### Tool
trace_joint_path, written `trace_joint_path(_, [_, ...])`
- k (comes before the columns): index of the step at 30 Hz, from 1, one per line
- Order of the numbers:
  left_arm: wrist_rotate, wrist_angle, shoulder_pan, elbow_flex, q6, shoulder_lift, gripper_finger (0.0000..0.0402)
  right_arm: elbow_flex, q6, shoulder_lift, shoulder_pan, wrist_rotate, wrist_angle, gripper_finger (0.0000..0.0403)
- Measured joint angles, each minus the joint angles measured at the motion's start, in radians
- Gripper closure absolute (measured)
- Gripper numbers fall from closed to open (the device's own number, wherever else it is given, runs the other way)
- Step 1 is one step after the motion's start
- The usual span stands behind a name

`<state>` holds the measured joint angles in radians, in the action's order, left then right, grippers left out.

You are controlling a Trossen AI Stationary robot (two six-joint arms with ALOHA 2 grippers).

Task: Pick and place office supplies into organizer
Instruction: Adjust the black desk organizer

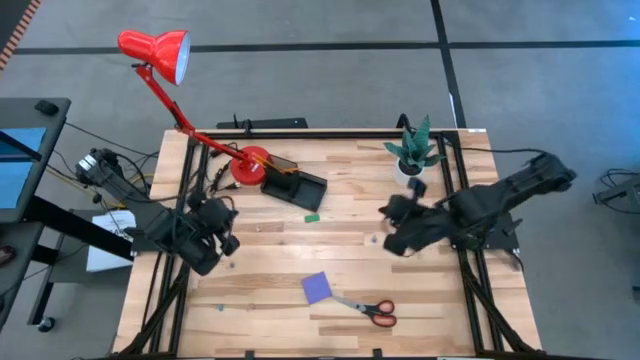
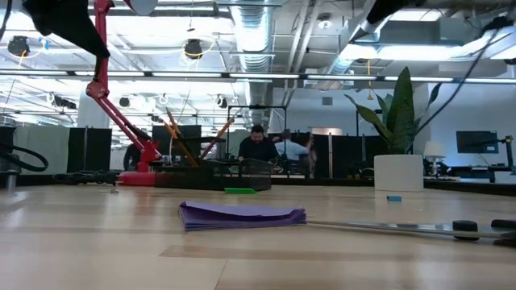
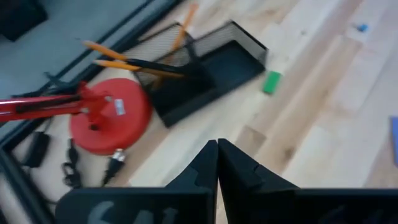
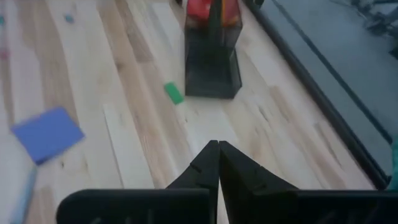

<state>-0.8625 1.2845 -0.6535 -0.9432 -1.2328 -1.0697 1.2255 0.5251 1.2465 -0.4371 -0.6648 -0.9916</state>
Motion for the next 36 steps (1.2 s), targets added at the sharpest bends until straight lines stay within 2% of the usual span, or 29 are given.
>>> trace_joint_path(5, [-0.046, 0.044, -0.002, 0.0, -0.043, 0.029, 0.04, -0.259, -0.001, -0.209, 0.001, -0.003, 0.182, 0.0401])
trace_joint_path(9, [-0.099, 0.017, -0.001, 0.0, -0.012, 0.028, 0.04, -0.491, -0.019, -0.327, -0.032, 0.003, 0.439, 0.0402])
trace_joint_path(15, [-0.122, -0.022, 0.006, 0.0, -0.004, 0.026, 0.04, -0.717, -0.138, -0.408, -0.054, -0.042, 0.792, 0.0402])
trace_joint_path(20, [-0.197, -0.006, 0.008, 0.0, 0.018, 0.038, 0.04, -0.765, -0.152, -0.423, -0.039, -0.045, 0.826, 0.0401])
trace_joint_path(24, [-0.209, -0.002, 0.008, 0.0, 0.018, 0.054, 0.04, -0.765, -0.159, -0.404, -0.013, -0.044, 0.843, 0.0402])
trace_joint_path(30, [-0.223, 0.004, 0.008, 0.0, 0.048, 0.057, 0.04, -0.765, -0.35, -0.367, 0.061, -0.043, 0.871, 0.0396])
trace_joint_path(33, [-0.222, 0.004, 0.008, 0.0, 0.049, 0.057, 0.04, -0.764, -0.314, -0.346, 0.102, -0.037, 0.869, 0.0386])
trace_joint_path(36, [-0.219, 0.01, 0.008, 0.0, 0.052, 0.057, 0.04, -0.764, -0.291, -0.325, 0.143, 0.041, 0.869, 0.0364])
